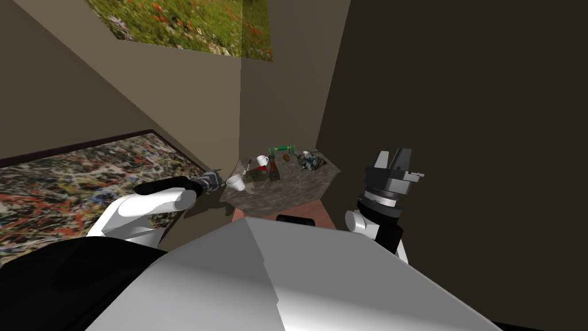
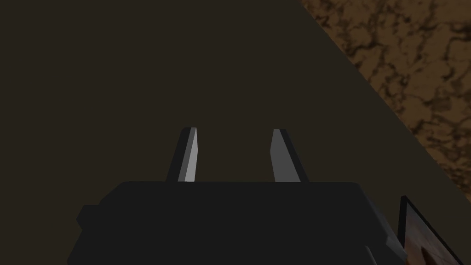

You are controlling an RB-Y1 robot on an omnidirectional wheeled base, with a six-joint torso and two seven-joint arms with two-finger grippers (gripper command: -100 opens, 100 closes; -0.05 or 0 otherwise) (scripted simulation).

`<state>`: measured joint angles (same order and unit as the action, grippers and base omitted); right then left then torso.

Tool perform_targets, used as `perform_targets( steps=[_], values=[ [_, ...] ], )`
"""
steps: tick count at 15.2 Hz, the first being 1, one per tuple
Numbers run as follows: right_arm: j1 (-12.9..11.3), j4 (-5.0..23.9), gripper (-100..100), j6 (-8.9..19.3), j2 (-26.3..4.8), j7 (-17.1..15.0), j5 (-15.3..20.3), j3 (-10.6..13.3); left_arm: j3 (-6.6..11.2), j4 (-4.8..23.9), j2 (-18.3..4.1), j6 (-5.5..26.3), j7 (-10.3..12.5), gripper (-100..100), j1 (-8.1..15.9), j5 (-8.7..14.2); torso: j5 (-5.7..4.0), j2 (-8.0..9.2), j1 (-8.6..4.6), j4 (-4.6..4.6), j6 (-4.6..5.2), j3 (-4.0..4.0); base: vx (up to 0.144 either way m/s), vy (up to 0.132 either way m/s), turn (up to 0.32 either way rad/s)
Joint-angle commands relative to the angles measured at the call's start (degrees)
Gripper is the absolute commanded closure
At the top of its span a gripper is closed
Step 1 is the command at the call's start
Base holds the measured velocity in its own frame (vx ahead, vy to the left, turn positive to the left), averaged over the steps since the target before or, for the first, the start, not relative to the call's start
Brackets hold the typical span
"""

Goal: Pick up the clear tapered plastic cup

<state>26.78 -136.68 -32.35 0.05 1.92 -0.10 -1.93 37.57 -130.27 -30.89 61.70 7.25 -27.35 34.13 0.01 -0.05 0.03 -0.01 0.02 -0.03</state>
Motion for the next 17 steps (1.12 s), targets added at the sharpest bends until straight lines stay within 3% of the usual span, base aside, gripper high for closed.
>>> perform_targets(
  steps=[1, 3, 4, 7, 8, 10, 11, 14, 15, 17],
  values=[
    [0.0, 0.0, 0, 0.0, 0.0, 0.0, 0.0, 0.0, 1.08, 0.9, -0.8, 2.9, -0.7, -100, -0.2, 1.3, 0.0, 0.0, 0.0, 0.0, 0.0, 0.0, 0.004, 0.009, -0.208],
    [0.0, 0.0, 0, 0.0, 0.0, 0.0, 0.0, 0.0, 1.08, 0.9, -0.8, 4.2, -0.7, -100, -0.2, 1.3, 0.01, -0.01, 0.02, 0.0, -0.02, 0.0, 0.002, 0.009, -0.063],
    [0.0, 0.0, 0, 0.0, 0.0, 0.0, 0.0, 0.0, 2.38, 1.7, -1.6, 5.9, -1.4, -100, -0.6, 2.7, 0.0, 0.0, 0.01, 0.0, -0.04, 0.0, 0.004, 0.005, -0.162],
    [0.0, 0.0, 0, 0.0, 0.0, 0.0, 0.0, 0.0, 2.38, 1.7, -1.6, 8.4, -1.4, -100, -0.6, 2.7, 0.0, -0.01, 0.01, 0.0, -0.03, -0.01, 0.003, 0.009, -0.105],
    [0.0, 0.0, 0, 0.0, 0.0, 0.0, 0.0, 0.0, 3.62, 2.4, -2.4, 10.4, -2.1, -100, -1.0, 4.0, 0.0, 0.0, 0.01, 0.0, -0.05, 0.0, 0.003, 0.002, -0.139],
    [0.0, 0.0, 0, 0.0, 0.0, 0.0, 0.0, 0.0, 3.62, 2.4, -2.4, 12.4, -2.1, -100, -1.0, 4.0, 0.0, -0.01, 0.0, 0.0, 0.0, -0.01, 0.004, 0.008, -0.138],
    [0.0, 0.0, 0, 0.0, 0.0, 0.0, 0.0, 0.0, 4.79, 3.2, -3.1, 14.0, -2.9, -100, -1.4, 5.3, 0.0, -0.01, 0.01, 0.0, -0.03, -0.01, 0.005, 0.009, -0.186],
    [0.0, 0.0, 0, 0.0, 0.0, 0.0, 0.0, 0.0, 4.79, 3.2, -3.1, 16.3, -2.9, -100, -1.4, 5.3, 0.01, -0.02, 0.02, 0.0, -0.03, -0.01, 0.004, 0.011, -0.097],
    [0.0, 0.0, 0, 0.0, 0.0, 0.0, 0.0, 0.0, 5.9, 4.0, -3.8, 18.3, -3.6, -100, -1.7, 6.5, 0.01, -0.01, 0.01, 0.0, -0.05, 0.0, 0.006, 0.002, -0.147],
    [0.0, 0.0, 0, 0.0, 0.0, 0.0, 0.0, 0.0, 5.9, 4.0, -3.8, 20.0, -3.6, -100, -1.7, 6.5, 0.0, -0.02, 0.0, 0.0, 0.0, -0.01, 0.005, 0.007, -0.146]
  ],
)
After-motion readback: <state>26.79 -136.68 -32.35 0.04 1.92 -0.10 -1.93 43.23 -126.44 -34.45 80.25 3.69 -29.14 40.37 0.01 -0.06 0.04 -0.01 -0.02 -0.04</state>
